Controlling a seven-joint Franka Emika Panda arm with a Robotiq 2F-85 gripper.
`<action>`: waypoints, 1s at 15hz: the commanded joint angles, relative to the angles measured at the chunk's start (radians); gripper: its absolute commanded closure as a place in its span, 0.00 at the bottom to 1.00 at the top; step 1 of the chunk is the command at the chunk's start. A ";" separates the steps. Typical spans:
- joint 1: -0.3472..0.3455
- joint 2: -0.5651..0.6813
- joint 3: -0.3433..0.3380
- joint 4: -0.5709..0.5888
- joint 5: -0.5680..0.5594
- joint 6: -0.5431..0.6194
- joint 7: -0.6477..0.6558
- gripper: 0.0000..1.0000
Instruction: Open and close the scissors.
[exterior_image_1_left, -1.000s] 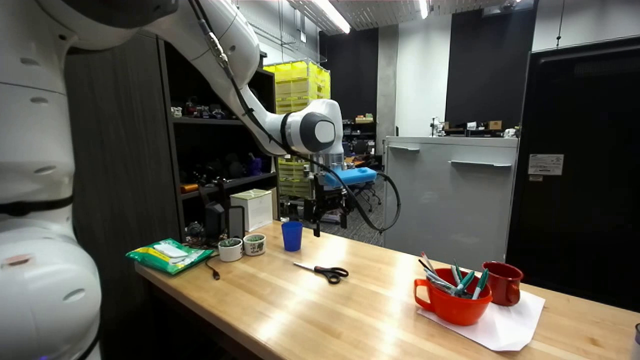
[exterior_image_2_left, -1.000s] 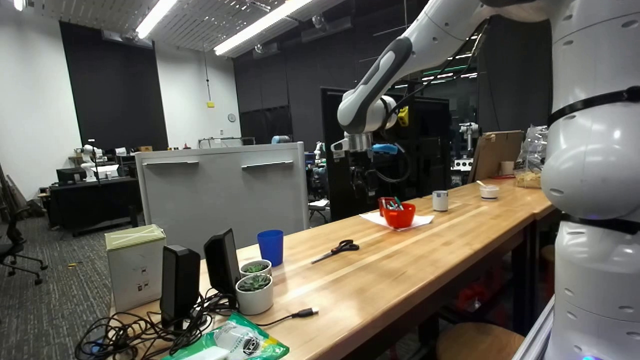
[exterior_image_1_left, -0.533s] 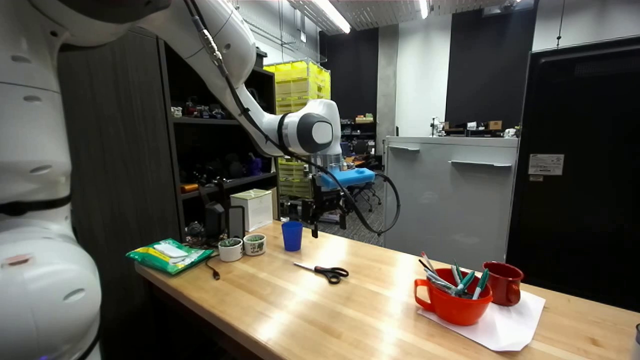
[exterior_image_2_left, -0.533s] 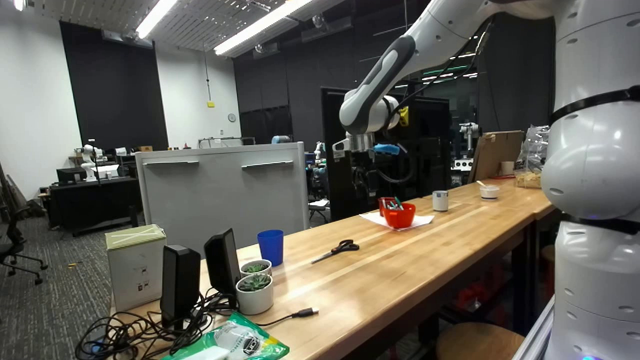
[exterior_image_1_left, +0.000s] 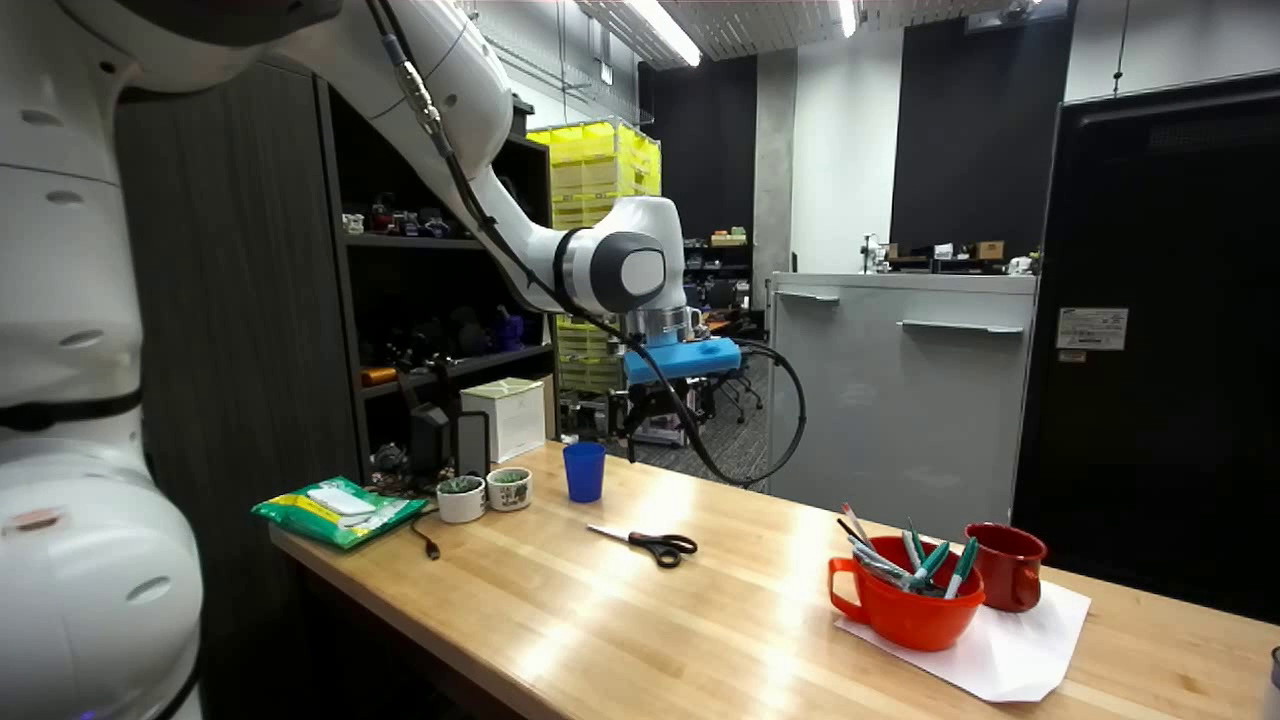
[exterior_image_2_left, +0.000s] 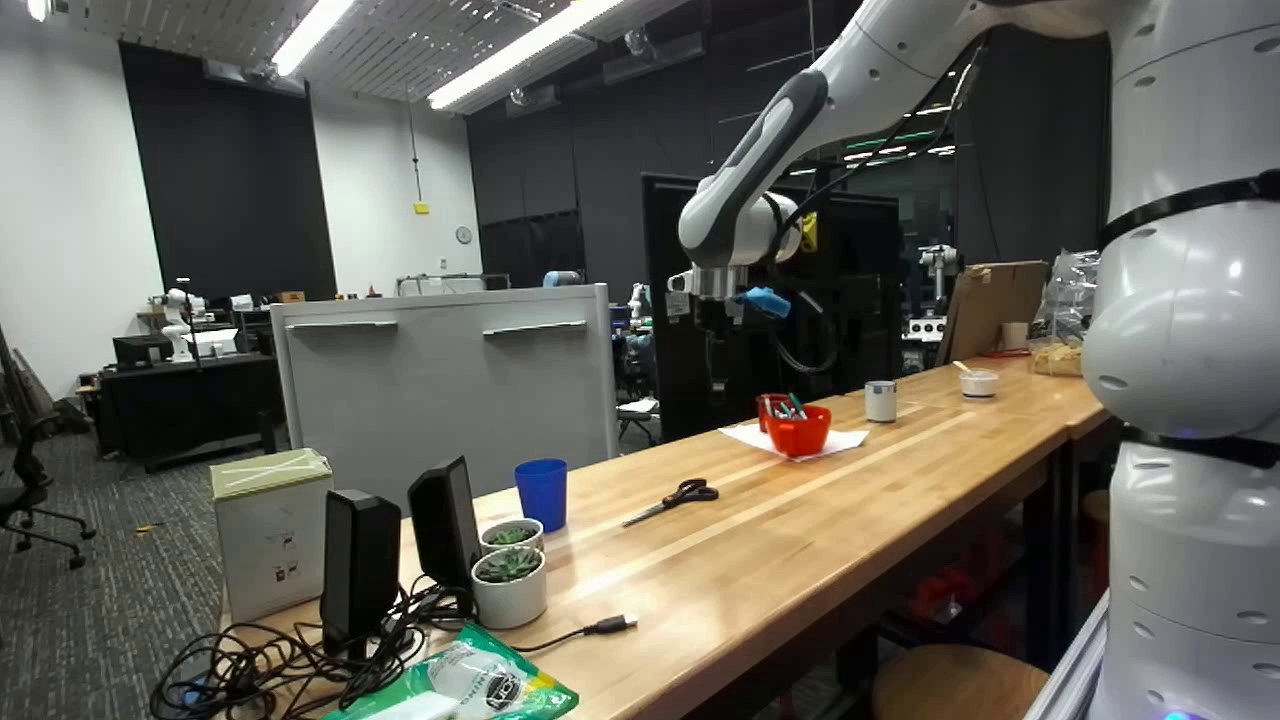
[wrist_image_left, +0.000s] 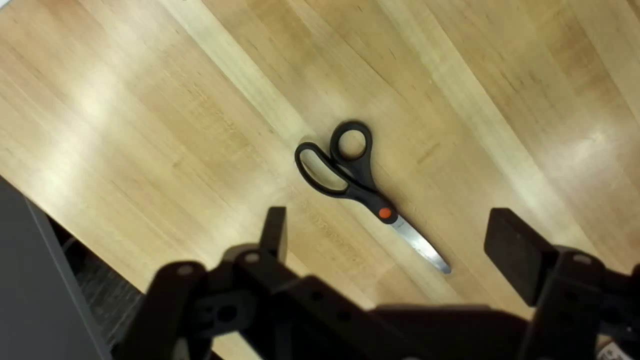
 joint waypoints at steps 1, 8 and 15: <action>0.008 -0.081 -0.008 -0.077 0.016 0.047 0.180 0.00; 0.006 -0.210 -0.021 -0.185 -0.014 0.056 0.524 0.00; -0.014 -0.302 -0.033 -0.294 -0.042 0.087 0.779 0.00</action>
